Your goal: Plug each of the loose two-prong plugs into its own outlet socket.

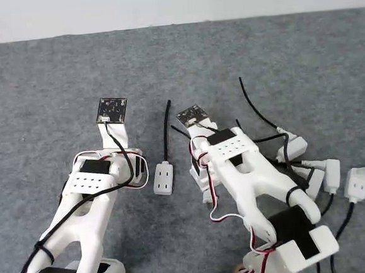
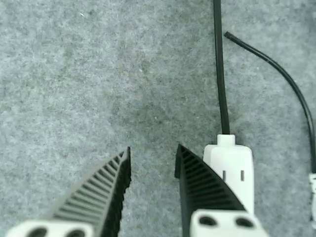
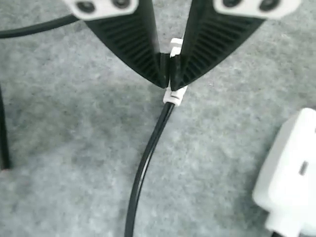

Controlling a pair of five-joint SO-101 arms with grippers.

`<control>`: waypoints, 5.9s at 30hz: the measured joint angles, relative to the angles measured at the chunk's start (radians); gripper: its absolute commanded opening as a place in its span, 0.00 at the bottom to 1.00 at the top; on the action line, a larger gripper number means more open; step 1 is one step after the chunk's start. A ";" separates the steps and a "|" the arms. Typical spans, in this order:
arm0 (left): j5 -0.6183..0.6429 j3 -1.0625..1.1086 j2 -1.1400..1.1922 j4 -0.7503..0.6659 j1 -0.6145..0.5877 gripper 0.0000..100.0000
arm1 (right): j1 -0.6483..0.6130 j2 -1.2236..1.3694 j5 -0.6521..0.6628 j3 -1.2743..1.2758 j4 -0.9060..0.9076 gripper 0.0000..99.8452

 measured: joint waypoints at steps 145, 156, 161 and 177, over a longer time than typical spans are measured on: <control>-0.023 0.000 0.000 0.000 0.000 0.14 | 0.180 -0.250 -0.015 0.239 -0.095 0.01; -0.023 0.000 0.000 0.000 0.000 0.14 | 0.178 -0.262 -0.014 0.238 -0.103 0.17; -0.023 0.000 0.000 0.000 0.000 0.14 | 0.178 -0.262 -0.006 0.238 -0.118 0.12; -0.025 0.000 0.000 0.000 0.000 0.14 | 0.163 -0.052 0.018 0.114 -0.187 0.09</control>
